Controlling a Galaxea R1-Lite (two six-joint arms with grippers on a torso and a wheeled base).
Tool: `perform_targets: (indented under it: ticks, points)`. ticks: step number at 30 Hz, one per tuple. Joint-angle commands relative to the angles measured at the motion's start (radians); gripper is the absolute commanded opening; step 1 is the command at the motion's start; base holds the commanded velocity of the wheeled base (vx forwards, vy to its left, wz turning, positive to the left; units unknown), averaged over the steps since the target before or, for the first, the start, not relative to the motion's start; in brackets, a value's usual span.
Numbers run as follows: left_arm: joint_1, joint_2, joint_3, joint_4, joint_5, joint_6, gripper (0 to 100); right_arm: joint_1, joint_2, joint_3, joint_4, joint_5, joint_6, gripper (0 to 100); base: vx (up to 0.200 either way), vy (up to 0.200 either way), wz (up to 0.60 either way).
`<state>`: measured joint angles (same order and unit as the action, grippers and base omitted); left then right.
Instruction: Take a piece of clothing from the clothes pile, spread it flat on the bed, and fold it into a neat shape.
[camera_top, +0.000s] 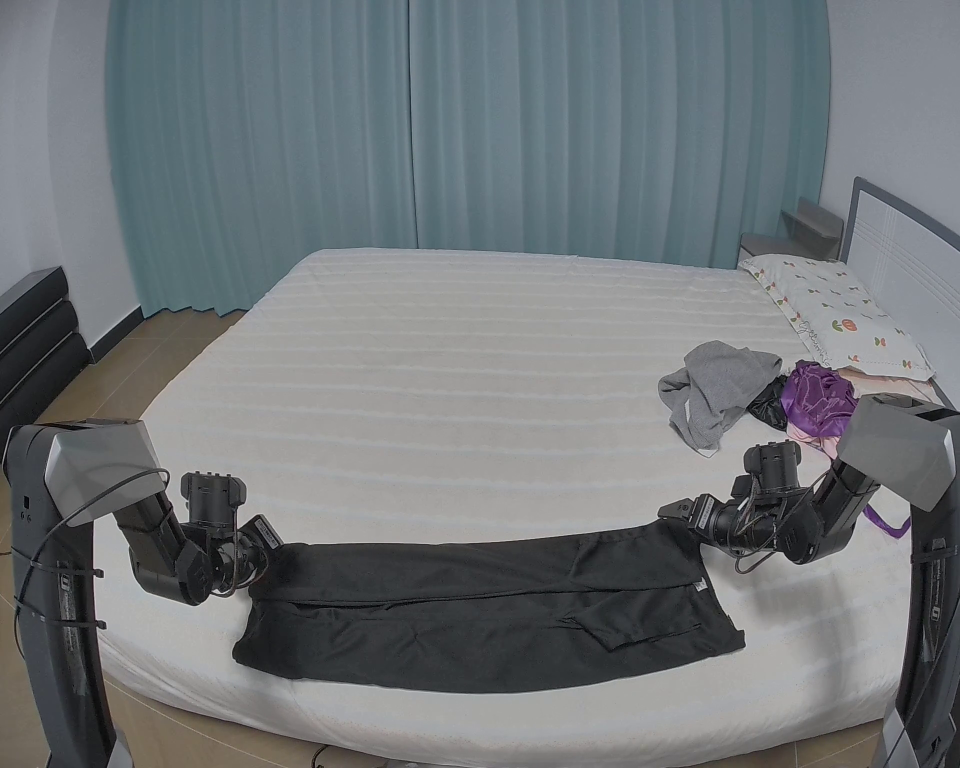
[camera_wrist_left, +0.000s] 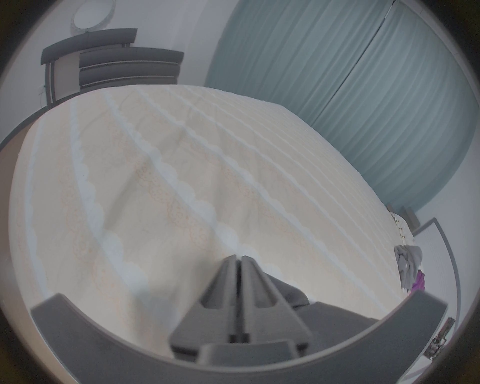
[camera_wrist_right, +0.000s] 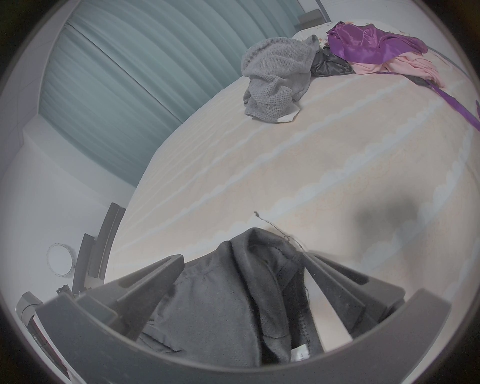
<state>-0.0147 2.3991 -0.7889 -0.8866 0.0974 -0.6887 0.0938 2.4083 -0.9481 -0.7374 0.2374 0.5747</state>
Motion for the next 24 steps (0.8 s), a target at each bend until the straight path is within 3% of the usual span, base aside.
perform_targets:
  ticks: [1, 18, 19, 24]
  points:
    - [0.002, 0.008, 0.008, -0.043, 0.047, -0.029, 0, 0.001, 0.023, -0.031, 0.01, -0.009, 0.001, 100, 0.0, 0.0, 0.0]
    - [0.005, 0.011, 0.03, -0.098, 0.059, -0.066, 0, 0.01, 0.087, -0.109, 0.012, -0.055, 0.016, 100, 0.0, 0.0, 0.0]
    - [0.005, 0.011, 0.03, -0.098, 0.059, -0.066, 0, 0.009, 0.095, -0.115, 0.012, -0.055, 0.021, 0, 0.0, 0.0, 0.0]
    - [0.005, 0.011, 0.031, -0.098, 0.057, -0.066, 0, 0.009, 0.094, -0.121, 0.012, -0.081, 0.034, 0, 0.0, 0.0, 0.0]
